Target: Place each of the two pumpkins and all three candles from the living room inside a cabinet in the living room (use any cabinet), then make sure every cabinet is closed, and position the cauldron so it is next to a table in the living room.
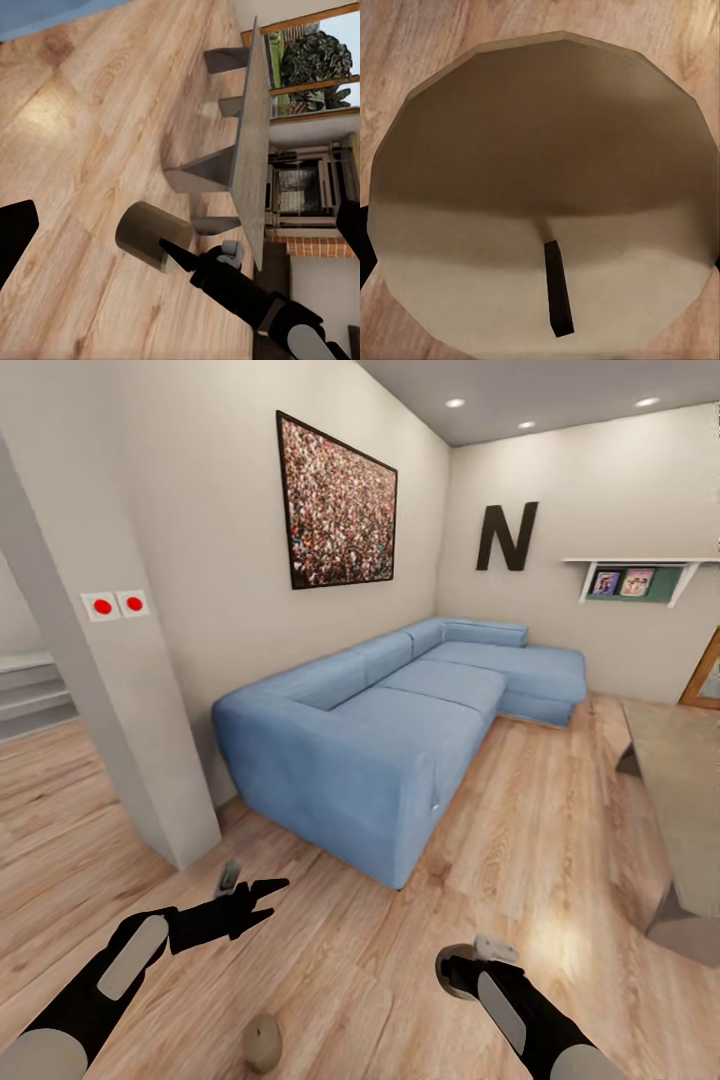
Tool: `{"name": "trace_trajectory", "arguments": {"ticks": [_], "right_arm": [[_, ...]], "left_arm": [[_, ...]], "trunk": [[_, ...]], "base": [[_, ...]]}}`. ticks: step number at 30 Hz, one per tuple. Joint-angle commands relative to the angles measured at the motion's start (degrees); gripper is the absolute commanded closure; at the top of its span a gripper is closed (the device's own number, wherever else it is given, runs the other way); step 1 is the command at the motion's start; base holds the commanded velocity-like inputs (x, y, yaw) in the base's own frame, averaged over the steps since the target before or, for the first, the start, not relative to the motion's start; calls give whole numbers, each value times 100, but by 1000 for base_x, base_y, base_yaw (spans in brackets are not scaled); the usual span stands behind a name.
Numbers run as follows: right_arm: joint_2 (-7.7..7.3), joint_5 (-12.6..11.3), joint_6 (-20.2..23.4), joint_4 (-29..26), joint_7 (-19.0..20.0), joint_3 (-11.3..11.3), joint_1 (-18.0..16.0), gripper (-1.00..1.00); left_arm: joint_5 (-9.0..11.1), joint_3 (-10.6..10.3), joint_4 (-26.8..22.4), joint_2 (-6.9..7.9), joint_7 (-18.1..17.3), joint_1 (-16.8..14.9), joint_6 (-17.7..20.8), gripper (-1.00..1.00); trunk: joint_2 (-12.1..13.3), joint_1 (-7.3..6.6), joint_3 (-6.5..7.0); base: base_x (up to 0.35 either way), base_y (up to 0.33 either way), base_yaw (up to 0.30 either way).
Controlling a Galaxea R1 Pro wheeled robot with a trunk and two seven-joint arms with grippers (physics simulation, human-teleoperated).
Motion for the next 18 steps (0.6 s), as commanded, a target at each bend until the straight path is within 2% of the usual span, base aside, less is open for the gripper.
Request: {"name": "trace_trajectory", "arguments": {"ticks": [1,8,18], "right_arm": [[-8,-56,19,-12,-52,48,-3,100],[-8,-56,19,-14,-54,47,-5,100],[-8,-56,19,-16,-56,48,-5,100]], "left_arm": [[8,-11,1,3,-12,-4,13,-100],[-1,-11,1,1,-8,-4,14,-100],[-15,-11,1,1,17,-4,13,-100]], "trunk": [[-3,-1,-6],[-3,-1,-6],[-43,21,-23]], "base": [[0,30,-96],[0,106,-150],[0,7,-14]]}}
